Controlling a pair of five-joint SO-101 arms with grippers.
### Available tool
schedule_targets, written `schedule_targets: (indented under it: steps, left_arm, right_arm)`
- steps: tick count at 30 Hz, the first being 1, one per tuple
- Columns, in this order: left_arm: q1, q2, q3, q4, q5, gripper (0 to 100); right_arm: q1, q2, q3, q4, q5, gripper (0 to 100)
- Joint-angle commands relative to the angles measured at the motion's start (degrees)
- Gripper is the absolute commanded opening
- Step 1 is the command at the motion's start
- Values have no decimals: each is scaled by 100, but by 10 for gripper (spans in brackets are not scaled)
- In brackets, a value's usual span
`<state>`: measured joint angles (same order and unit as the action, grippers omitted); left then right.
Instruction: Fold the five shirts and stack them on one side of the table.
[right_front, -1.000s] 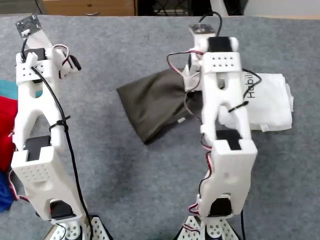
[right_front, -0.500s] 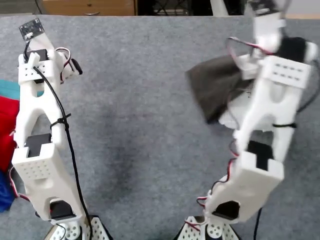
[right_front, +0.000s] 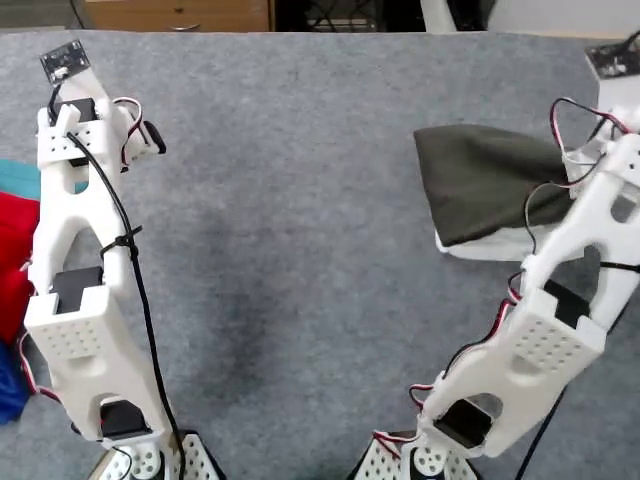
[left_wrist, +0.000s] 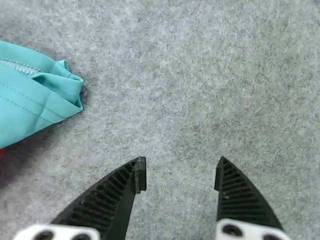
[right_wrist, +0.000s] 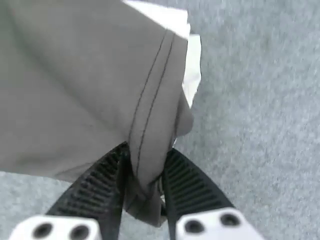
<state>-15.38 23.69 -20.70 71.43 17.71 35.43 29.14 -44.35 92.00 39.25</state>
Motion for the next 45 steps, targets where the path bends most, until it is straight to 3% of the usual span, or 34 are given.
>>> schedule_targets:
  steps: [1, 6, 9, 13, 17, 18, 20, 29, 32, 38, 42, 45]
  left_arm:
    - [-22, -88, -295, 44, 18, 245]
    - [-22, -88, -295, 44, 18, 245]
    - [-22, -105, -338, 176, 9, 245]
    - [-22, -141, -347, 246, 9, 245]
    - [-84, -149, -347, 255, 9, 242]
    - [-119, -167, -347, 273, -26, 242]
    - [-233, -316, -400, 431, -299, 242]
    - [-840, -1310, -391, 958, -1125, 242]
    - [-1138, -1688, -382, 1257, -1459, 242]
    - [-1921, -2435, -382, 2101, -2391, 241]
    - [-2677, -2778, -382, 2699, -2760, 241]
    - [-3301, -2752, -330, 2593, -2787, 245]
  right_arm:
    - [202, -13, -251, 290, 123, 103]
    - [360, -4, -409, 686, 343, 369]
    - [378, -4, -998, 862, 281, 429]
    - [141, 40, -1798, 862, -413, 322]
    - [-334, 347, -1833, 571, -923, 38]
    - [-396, 514, -1833, 369, -985, 8]
    - [-413, 980, -1833, -53, -1160, 61]
    - [-448, 2932, -1974, -1064, -1371, 18]
    - [-466, 2967, -2457, -738, -1389, 18]
    - [-624, 3002, -3952, 958, -1020, 21]
    - [-589, 2800, -4418, 932, -879, 21]
    - [-563, 2413, -4462, 932, -879, 21]
